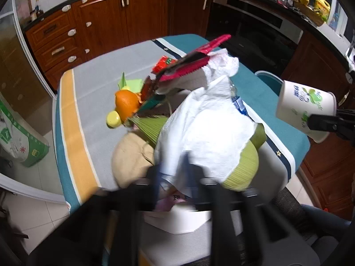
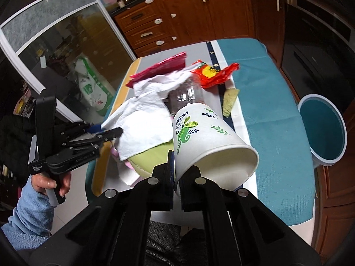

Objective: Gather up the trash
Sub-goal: 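Grasp the white tissue with the left tool while the right tool carries the cup, then drop the tissue and cup into the teal bin with both tools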

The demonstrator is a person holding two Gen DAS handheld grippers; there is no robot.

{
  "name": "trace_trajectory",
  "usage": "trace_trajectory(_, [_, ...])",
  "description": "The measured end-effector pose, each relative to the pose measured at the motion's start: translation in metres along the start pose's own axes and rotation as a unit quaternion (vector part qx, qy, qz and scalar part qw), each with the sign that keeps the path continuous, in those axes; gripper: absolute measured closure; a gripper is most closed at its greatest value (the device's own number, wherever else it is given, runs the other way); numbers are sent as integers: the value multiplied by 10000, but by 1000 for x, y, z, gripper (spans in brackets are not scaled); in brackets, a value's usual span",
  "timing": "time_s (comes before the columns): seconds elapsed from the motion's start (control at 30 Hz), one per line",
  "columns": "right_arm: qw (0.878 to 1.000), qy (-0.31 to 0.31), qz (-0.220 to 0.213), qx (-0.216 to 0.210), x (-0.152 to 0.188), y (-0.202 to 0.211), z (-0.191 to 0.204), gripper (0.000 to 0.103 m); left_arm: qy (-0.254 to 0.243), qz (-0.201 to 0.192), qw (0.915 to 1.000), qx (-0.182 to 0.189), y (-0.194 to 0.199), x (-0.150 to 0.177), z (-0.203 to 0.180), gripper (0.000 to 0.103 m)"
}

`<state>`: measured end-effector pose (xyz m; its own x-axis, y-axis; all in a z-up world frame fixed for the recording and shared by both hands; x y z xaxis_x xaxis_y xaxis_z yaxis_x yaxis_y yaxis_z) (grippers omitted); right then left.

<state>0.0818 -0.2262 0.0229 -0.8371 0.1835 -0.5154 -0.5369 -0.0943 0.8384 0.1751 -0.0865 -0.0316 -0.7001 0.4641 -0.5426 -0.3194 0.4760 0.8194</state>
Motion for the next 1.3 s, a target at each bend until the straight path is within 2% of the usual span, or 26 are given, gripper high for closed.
trace_trajectory(0.1, [10000,-64,-3,17,-3,-5,-6,99,-134,-34,9996,-227,9,5,-12,101])
trace_trajectory(0.2, [9999,-119,-28,15,-5,-6,-13,99,-276,-252,9985,-400,36,2,-25,101])
trace_trajectory(0.37, [9997,-217,-140,37,-5,-1,-27,99,-440,-699,9957,-425,85,-21,-43,101])
trace_trajectory(0.5, [9987,-395,-314,82,-9,10,-46,99,-664,-855,9937,-292,99,-40,-68,101])
trace_trajectory(0.67, [9949,-784,-565,283,-14,29,-96,99,-1089,-792,9908,136,85,-64,-121,101])
trace_trajectory(0.8, [9891,-1136,-737,575,-16,41,-149,99,-1433,-630,9867,432,57,-88,-167,101])
trace_trajectory(0.97, [9757,-1826,-808,898,-15,45,-235,99,-1782,-142,9810,752,-13,-122,-229,101])
trace_trajectory(1.1, [9650,-2383,-594,919,-10,23,-301,99,-1895,373,9772,886,-91,-148,-269,101])
trace_trajectory(1.3, [9577,-2777,-49,754,-8,-30,-354,99,-1945,977,9727,809,-189,-170,-295,101])
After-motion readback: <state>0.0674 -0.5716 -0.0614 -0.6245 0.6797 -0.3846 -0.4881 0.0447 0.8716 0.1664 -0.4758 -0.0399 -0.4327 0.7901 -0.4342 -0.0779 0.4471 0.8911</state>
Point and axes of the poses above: each gripper's, at about its wrist camera, not at the fingertips, and y roughly against the way its jaws point, z to its left, x to its underside, the point moved 6 cm from there along -y, roughly the way its jaws point, and after that the axes turned 11 degrees about x, right-handed, at the moved point
